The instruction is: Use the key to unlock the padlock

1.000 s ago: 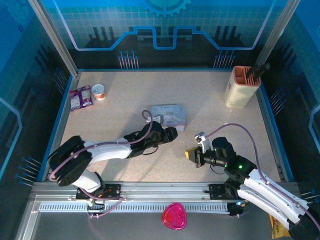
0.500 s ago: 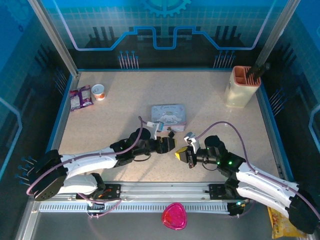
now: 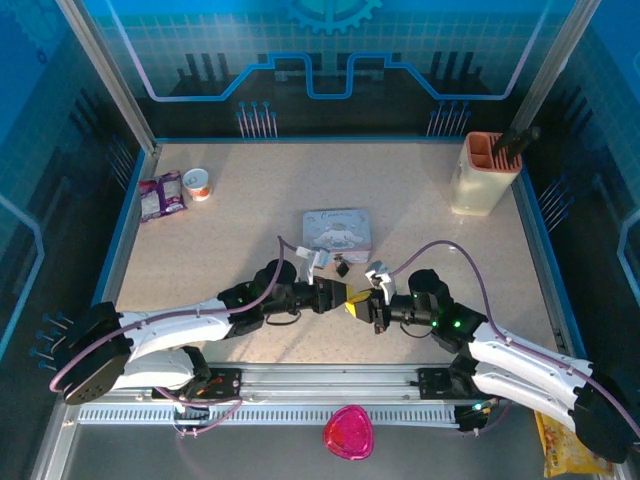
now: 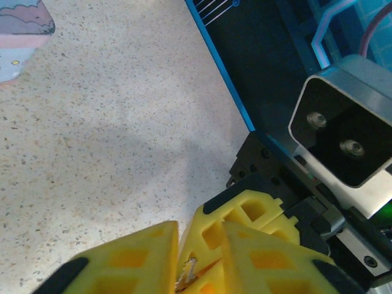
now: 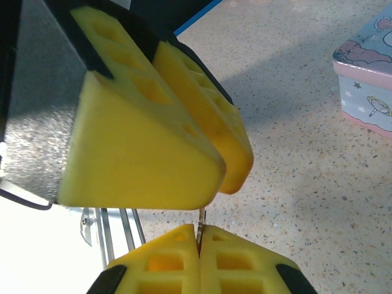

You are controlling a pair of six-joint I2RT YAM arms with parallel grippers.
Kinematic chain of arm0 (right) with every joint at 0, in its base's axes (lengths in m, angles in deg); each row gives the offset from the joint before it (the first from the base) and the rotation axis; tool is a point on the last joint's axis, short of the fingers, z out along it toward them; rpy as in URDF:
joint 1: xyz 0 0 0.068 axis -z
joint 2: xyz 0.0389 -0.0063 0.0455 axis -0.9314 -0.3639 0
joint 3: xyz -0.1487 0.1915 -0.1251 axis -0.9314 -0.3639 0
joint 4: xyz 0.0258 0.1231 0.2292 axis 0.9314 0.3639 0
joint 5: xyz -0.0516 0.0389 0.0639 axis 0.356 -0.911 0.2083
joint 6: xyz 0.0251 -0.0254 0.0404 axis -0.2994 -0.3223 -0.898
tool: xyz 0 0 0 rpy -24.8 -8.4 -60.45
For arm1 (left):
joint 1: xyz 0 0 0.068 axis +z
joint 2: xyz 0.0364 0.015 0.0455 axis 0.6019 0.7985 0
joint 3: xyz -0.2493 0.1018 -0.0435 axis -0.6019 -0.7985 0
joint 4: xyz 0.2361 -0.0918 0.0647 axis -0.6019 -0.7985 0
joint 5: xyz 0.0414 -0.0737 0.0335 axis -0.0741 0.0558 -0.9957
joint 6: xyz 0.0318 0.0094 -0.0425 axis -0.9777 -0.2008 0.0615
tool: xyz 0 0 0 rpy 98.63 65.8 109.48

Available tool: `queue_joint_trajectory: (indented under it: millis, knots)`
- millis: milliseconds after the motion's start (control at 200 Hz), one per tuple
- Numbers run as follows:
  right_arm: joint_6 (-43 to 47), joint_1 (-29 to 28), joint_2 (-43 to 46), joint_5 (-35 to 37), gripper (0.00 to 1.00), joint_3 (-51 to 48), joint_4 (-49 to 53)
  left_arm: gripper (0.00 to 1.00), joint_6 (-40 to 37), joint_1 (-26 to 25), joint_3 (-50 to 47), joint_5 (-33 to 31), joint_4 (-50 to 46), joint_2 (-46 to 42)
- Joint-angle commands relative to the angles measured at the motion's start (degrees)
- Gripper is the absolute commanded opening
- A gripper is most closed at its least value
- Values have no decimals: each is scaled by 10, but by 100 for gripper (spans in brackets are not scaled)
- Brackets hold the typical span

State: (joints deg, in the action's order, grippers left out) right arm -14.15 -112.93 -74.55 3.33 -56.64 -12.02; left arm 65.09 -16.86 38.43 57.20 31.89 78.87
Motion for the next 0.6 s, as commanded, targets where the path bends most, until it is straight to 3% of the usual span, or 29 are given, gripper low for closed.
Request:
queue_joint_trajectory:
  millis: [0, 430, 595]
  knots:
    - [-11, -8, 4, 3, 0, 9, -38, 19, 0, -6, -5, 12, 22, 5]
    - [-69, -5, 33, 37, 0, -15, -76, 1, 47, -6, -36, -37, 66, 5]
    - [-121, -4, 34, 50, 0, -35, -139, 0, 106, -12, -45, -89, 64, 1]
